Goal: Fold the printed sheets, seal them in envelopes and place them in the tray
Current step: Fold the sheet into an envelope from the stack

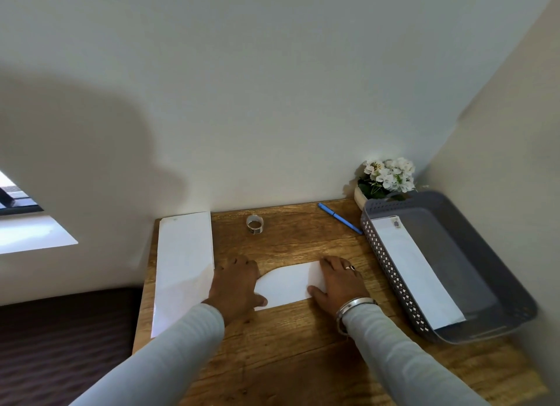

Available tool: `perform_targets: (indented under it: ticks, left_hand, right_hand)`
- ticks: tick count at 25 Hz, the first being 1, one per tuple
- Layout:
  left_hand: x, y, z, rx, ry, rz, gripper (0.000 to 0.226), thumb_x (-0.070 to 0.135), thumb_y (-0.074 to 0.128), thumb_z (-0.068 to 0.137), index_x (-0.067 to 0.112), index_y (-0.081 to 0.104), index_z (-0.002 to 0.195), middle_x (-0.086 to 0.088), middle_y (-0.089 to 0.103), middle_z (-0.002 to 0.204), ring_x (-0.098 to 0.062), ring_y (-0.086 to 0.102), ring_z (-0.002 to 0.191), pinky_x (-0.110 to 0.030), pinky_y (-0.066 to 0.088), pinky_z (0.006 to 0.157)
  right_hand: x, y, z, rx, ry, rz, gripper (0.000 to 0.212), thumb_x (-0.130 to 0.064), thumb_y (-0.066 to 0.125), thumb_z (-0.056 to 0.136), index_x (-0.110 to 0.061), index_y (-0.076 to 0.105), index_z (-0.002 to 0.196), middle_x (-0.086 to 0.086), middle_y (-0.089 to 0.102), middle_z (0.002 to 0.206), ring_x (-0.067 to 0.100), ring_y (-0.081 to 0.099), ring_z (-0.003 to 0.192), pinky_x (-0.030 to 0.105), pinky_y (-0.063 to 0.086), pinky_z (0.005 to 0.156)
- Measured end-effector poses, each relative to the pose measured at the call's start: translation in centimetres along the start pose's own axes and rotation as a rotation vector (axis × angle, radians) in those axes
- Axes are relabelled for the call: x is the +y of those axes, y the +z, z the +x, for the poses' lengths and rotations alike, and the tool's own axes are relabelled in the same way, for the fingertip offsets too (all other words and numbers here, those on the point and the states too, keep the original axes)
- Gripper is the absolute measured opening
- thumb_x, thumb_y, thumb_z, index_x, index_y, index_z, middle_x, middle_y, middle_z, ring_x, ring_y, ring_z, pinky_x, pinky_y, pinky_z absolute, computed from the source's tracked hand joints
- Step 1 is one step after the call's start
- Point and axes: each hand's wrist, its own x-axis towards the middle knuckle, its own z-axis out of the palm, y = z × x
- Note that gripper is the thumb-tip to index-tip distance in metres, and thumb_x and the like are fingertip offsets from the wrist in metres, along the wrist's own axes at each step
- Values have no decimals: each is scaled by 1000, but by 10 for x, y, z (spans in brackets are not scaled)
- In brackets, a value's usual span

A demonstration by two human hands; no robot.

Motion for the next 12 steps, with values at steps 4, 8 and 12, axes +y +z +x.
perform_targets:
  ticks: [4,8,12]
  left_hand:
    - [2,2,1,-89,4,-76,52,57,80,71,32,56,110,8,55,121,-18,48,117,-47,37,109]
    - [4,2,1,-115,16,-248,44,40,86,70,35,53,100,13,59,103,-12,54,100,-45,42,105]
    - [6,6,-6,-114,31,-451,56,23,82,77,38,49,120,11,61,116,-11,58,103,-30,53,93]
  right_hand:
    - [-1,-7,2,-49,-1,28,91,-69,59,76,-28,26,150,0,29,154,28,27,142,48,31,114]
    - [-6,-16,3,-111,-35,11,86,-66,66,71,-36,32,144,-1,27,152,29,27,140,50,31,113]
    - [-17,-19,0,-108,-181,58,67,-53,70,73,-35,46,133,-6,39,144,23,31,136,49,22,116]
